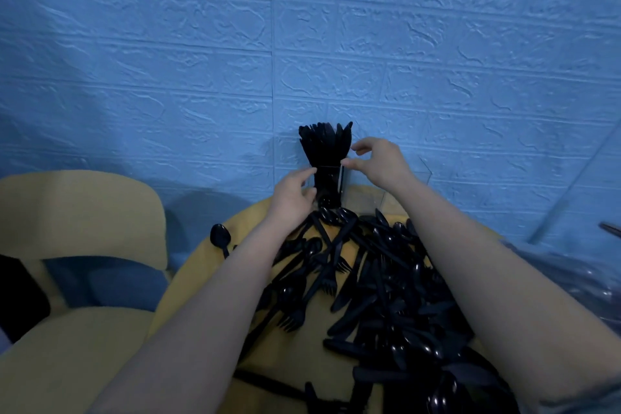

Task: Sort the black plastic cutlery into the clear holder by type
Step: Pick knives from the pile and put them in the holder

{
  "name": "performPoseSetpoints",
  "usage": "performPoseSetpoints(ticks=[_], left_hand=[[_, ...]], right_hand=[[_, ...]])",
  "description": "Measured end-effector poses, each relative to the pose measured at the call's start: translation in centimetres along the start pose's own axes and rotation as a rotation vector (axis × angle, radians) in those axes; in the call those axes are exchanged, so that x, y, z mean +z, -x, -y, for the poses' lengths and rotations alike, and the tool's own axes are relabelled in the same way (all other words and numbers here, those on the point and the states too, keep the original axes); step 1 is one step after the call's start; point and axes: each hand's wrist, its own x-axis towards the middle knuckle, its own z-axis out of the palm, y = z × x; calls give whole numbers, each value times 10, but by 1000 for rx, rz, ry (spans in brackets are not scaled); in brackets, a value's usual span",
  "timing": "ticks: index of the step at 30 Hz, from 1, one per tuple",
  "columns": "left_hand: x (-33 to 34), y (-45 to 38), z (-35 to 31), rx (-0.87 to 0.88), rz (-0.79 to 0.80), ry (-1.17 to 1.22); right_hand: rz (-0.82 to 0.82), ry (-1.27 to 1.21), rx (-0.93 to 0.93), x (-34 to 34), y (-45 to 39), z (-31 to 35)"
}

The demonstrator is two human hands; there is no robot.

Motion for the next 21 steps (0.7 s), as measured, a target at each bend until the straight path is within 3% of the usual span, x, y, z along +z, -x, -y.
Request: performPoseSetpoints(ticks=[3, 7, 10, 15, 21], left_hand=[[-5, 23, -4, -27, 8, 32], [-7, 62, -8, -42, 4, 143], [-6, 89, -6, -115, -11, 234], [-4, 124, 1, -198, -19, 406], [-1, 144, 7, -237, -80, 709]], right_hand=[[103, 57, -127, -7, 31, 4], [516, 373, -305, -6, 74, 11], [713, 544, -333, 6, 94, 5], [756, 774, -441, 18, 112, 0], [814, 786, -487, 18, 121, 8]])
